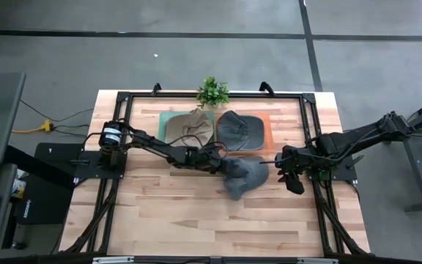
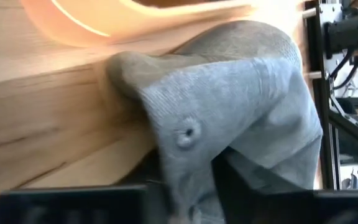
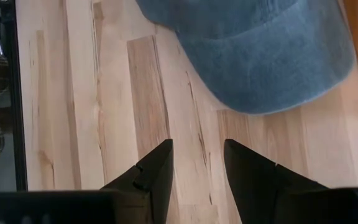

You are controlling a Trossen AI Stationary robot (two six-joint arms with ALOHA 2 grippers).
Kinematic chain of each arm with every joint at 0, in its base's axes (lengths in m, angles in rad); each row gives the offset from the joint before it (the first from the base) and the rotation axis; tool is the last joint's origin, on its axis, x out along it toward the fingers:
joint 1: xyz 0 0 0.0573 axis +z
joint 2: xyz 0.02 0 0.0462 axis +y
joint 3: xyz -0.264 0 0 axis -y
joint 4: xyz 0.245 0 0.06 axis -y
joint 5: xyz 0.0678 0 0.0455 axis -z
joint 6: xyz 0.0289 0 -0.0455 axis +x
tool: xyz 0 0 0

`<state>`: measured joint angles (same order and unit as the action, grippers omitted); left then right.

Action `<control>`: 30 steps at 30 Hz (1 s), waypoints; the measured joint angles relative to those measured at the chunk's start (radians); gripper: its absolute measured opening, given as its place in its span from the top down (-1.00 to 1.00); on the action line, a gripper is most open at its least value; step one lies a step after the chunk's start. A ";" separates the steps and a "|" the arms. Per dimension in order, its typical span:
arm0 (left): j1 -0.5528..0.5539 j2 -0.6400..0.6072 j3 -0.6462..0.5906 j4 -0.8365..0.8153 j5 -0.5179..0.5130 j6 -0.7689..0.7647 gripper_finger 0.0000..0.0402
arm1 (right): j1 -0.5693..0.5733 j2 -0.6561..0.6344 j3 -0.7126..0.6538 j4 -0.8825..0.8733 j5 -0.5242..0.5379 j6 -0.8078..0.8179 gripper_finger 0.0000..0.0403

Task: Pick & Place hat
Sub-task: Put the blue cap into the orange bin

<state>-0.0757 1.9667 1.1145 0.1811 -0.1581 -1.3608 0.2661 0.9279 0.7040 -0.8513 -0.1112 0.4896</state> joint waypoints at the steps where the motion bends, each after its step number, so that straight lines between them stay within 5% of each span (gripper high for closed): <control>1: 0.000 0.000 0.000 0.002 0.000 0.008 0.68 | 0.000 0.000 0.000 0.000 0.000 0.000 0.32; 3: -0.001 0.000 0.000 0.003 0.012 0.040 0.90 | 0.000 0.000 0.000 0.004 0.000 0.000 0.32; 7: -0.001 0.000 0.000 0.003 0.020 0.065 0.98 | 0.000 0.000 0.001 0.004 0.000 0.002 0.32; 23: -0.001 0.000 -0.001 0.014 0.032 0.090 1.00 | 0.000 0.000 0.002 0.049 0.008 0.000 0.32; 30: -0.003 -0.108 0.000 0.048 0.025 0.181 1.00 | 0.000 0.000 0.002 0.051 0.005 0.000 0.32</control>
<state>-0.0790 1.8583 1.1148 0.2294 -0.1331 -1.1796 0.2657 0.9283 0.7055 -0.8007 -0.1067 0.4896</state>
